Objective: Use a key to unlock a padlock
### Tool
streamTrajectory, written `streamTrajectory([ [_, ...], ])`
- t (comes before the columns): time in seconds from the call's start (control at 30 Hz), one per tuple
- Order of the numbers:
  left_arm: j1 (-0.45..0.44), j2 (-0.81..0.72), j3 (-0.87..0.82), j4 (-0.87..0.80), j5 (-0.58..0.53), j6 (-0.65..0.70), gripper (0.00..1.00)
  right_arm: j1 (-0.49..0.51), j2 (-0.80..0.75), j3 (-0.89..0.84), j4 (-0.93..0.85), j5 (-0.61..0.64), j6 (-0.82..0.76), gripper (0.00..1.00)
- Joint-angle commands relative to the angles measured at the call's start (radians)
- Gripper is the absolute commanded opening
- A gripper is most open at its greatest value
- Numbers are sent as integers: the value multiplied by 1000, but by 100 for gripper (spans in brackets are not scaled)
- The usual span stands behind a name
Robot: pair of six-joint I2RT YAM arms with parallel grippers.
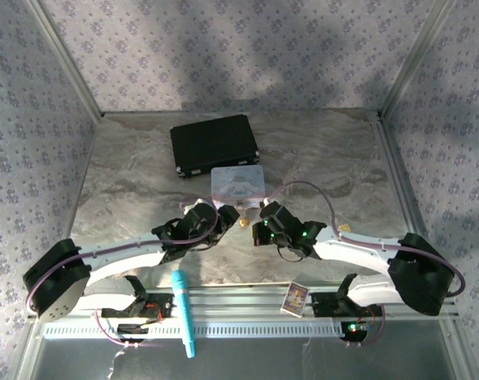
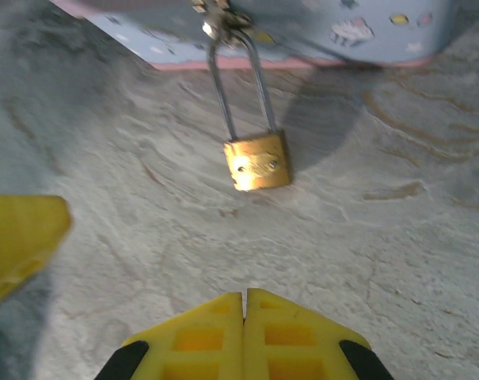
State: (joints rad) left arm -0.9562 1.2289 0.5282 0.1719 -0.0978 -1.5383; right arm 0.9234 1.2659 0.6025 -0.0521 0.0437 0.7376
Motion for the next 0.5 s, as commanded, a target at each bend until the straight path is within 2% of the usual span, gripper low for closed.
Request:
streamTrajectory([
  [0.0, -30, 16, -10, 75, -43, -227, 79, -3, -43, 11, 28, -32, 5, 0],
  [0.1, -51, 50, -33, 186, -46, -354, 88, -6, -64, 17, 59, -29, 2, 0],
  [0.2, -53, 70, -33, 221, -36, -453, 97, -3, -74, 23, 95, -33, 1, 0],
  [0.3, -53, 104, -46, 313, -9, -522, 97, 1, -78, 24, 127, -36, 8, 0],
  [0.47, -53, 139, -56, 459, -11, -565, 95, 14, -65, 22, 198, -62, 23, 0],
])
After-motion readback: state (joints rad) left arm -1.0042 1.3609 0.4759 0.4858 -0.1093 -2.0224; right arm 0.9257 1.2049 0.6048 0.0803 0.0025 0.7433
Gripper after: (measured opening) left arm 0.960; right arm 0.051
